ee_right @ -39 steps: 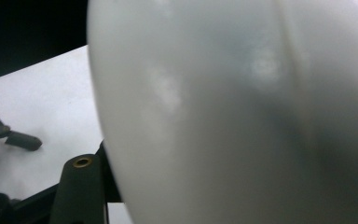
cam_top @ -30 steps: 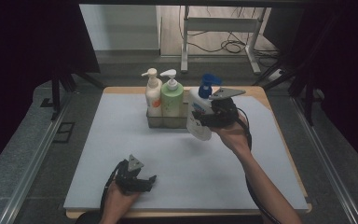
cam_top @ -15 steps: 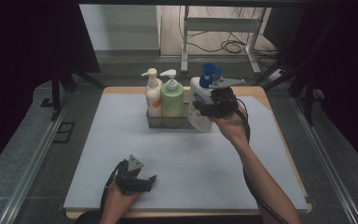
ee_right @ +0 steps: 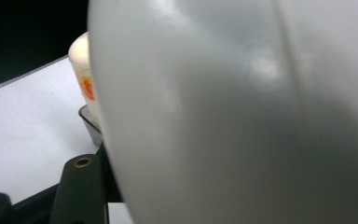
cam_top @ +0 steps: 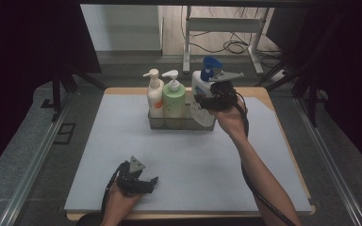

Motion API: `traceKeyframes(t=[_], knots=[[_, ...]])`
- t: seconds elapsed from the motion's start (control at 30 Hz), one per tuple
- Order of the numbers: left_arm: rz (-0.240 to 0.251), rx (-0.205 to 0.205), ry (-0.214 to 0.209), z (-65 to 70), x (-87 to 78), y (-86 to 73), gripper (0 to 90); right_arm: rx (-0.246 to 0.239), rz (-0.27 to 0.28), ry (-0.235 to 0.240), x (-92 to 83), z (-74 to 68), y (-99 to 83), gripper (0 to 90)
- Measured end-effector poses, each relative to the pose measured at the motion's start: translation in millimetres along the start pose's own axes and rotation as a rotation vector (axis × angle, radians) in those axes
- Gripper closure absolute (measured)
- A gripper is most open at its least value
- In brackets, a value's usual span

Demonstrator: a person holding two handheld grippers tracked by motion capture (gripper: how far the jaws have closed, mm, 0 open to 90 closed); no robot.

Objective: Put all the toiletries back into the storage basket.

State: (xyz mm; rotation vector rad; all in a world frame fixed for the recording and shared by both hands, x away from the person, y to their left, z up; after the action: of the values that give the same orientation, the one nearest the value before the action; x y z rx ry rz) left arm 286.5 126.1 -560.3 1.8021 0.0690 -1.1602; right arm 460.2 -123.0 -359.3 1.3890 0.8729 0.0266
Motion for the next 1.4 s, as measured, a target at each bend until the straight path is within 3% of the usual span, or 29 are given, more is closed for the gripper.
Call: traceKeyframes(t=[0.87, 1.4], knots=[[0.002, -0.002, -0.001, 0.2, 0.1, 0.1, 11.8, 0.037, 0.008, -0.064, 36.0, 10.1, 18.0, 37.6], [0.001, 0.000, 0.000, 0.0, 0.0, 0.0, 11.8, 0.047, -0.013, -0.082, 55.7, 15.6, 16.3, 37.6]])
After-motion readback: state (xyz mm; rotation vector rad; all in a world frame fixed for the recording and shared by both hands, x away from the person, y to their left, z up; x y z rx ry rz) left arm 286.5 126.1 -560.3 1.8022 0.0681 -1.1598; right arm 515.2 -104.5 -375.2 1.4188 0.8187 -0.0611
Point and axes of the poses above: each handheld gripper's, and its own axes: x roughly forward along the jaws, y roughly out of its top, z roughly to its right, the point moved 5 cm from there along x, roughly forward along the jaws, and after that the axes turned 10 degrees about x, right-handed, at the moved point
